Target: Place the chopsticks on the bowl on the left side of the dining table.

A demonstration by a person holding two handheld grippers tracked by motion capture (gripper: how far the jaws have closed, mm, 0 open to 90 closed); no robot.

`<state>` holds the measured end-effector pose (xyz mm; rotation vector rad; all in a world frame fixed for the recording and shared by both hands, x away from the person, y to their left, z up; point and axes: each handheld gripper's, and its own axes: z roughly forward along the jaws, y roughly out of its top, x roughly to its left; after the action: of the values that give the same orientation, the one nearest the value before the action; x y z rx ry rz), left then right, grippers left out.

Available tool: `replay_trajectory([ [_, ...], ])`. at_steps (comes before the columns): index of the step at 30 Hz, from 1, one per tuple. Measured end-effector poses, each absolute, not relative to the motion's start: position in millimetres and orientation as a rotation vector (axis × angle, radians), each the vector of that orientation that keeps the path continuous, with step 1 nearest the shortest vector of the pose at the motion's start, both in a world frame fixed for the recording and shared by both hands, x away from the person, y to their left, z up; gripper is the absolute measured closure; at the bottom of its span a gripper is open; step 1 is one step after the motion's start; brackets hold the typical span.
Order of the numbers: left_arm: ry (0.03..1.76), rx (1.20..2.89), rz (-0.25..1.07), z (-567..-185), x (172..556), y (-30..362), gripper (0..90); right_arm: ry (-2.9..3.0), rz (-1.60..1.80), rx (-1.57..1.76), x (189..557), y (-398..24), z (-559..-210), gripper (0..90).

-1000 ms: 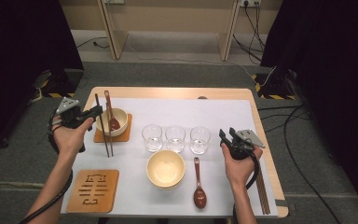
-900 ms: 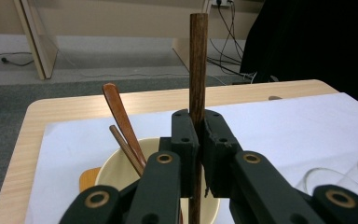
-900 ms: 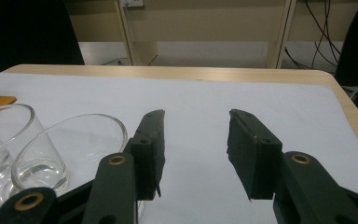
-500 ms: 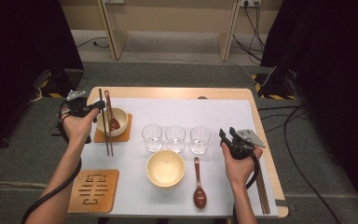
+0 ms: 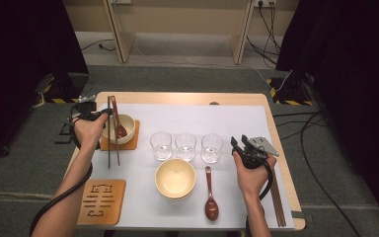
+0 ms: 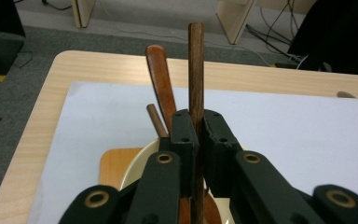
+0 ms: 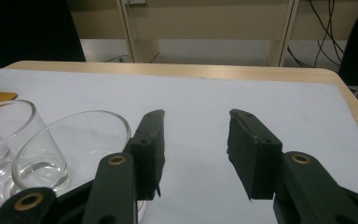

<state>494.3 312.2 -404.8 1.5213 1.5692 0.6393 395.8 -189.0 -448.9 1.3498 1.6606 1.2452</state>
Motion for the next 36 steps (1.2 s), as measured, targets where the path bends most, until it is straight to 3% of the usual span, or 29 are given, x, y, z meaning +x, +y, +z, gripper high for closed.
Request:
replay_trajectory([
  [36, 1.752, 1.518, 0.577, -431, 507, 320, 82.6, 1.669, 1.242, 1.347, 396, -188, -450, 56.6],
])
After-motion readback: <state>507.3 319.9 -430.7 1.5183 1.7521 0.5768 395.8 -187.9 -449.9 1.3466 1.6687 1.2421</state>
